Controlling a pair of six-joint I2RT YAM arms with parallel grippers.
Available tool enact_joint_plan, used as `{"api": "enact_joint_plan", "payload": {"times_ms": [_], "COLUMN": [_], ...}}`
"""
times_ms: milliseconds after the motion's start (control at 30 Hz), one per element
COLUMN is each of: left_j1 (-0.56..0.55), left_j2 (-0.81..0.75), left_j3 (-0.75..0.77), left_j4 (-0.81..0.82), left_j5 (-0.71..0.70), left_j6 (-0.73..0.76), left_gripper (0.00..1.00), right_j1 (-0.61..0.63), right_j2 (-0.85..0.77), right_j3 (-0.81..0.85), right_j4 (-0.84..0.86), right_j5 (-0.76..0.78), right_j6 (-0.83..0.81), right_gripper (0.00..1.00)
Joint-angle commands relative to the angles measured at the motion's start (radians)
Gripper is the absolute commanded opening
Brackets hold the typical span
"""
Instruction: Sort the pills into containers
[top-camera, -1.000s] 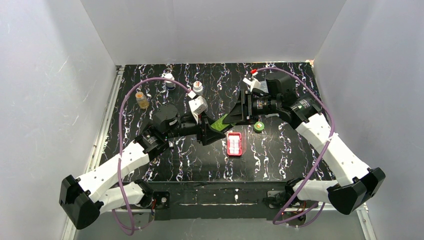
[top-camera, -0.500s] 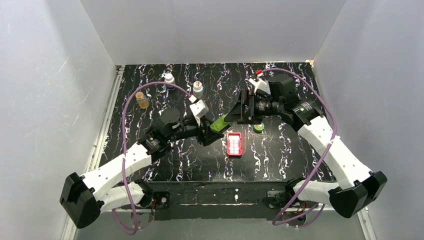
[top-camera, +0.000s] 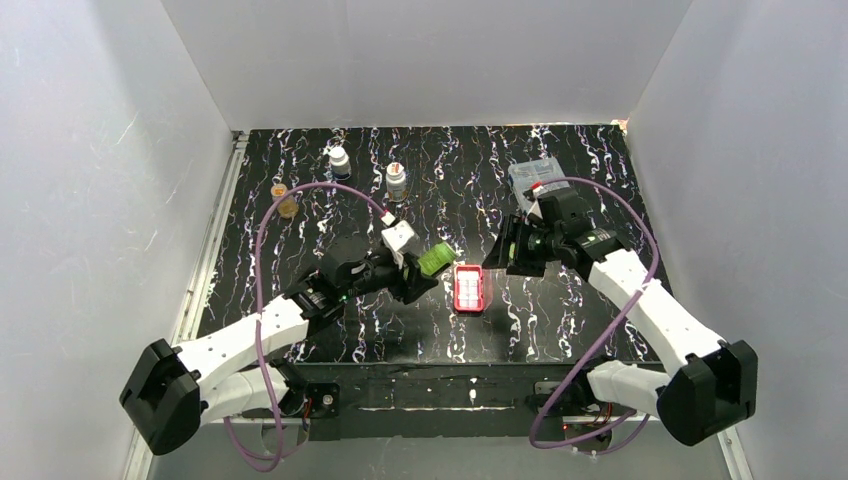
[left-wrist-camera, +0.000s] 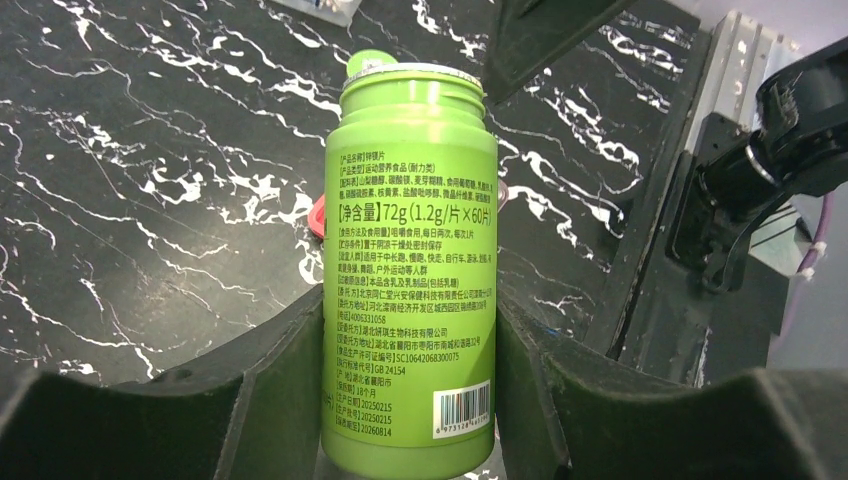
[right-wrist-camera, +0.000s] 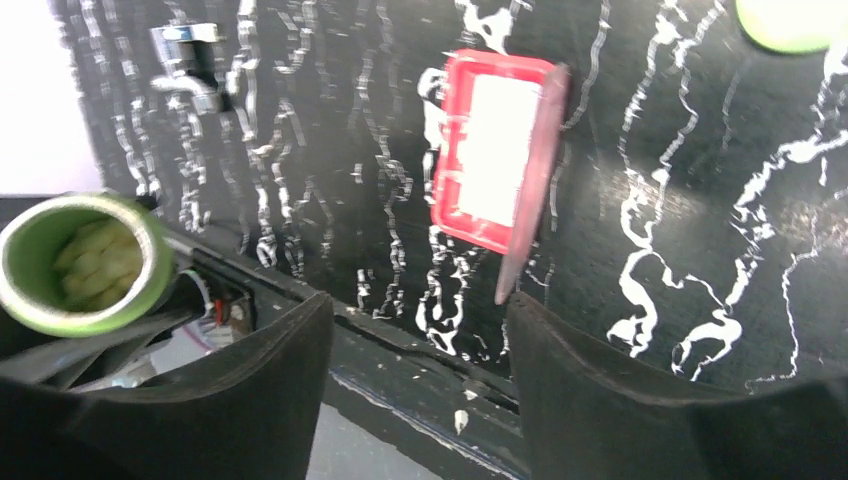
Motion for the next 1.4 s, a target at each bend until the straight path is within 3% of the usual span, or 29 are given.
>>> {"api": "enact_joint_plan", "payload": {"times_ms": [0,233,433,533,967,1067,1233,1367], "left_j1": [-0.035,-0.094,-0.123,-0.129,-0.147,-0.152,-0.159,-0.163], "left_j2": [0.013,0.045,0.045,0.042,0.084,0.054,0.148,0.187], "left_j3": [-0.008,-0.041,-0.069,-0.073,-0.057,-0.044,-0.037,-0.013], "left_j4": [0.054,0.096,0.135,0.130,0.103,0.102,0.121,0.094], "left_j5": [-0.056,-0.143,-0.195,-0.202,-0.187,-0.181,-0.170,-0.150], "left_j6": [0.054,0.045,0.020,0.016,0.043,0.047,0.047,0.063], "left_gripper": [0.00,0.00,0.00,0.00,0.00,0.00,0.00,0.00], "right_j1": [-0.003,0.010,0.049,0.064,0.080,0.092,0.110,0.113], "right_j2": [0.027,0.108,0.199,0.238,0.303,0.309,0.321,0.305], "right_j3": [-0.030,-0.054,-0.023,0.002,0.069,0.098,0.118,0.139], "right_j4": [0.057,0.098,0.113,0.112,0.105,0.097,0.095,0.070], "right_j5": [0.101,0.145,0.188,0.219,0.315,0.344,0.356,0.345], "right_j6": [-0.039,-0.074,-0.096,-0.110,-0.175,-0.192,-0.206,-0.205], "right_gripper": [0.65,0.49,0.44,0.42,0.17,0.15,0.16,0.28]}}
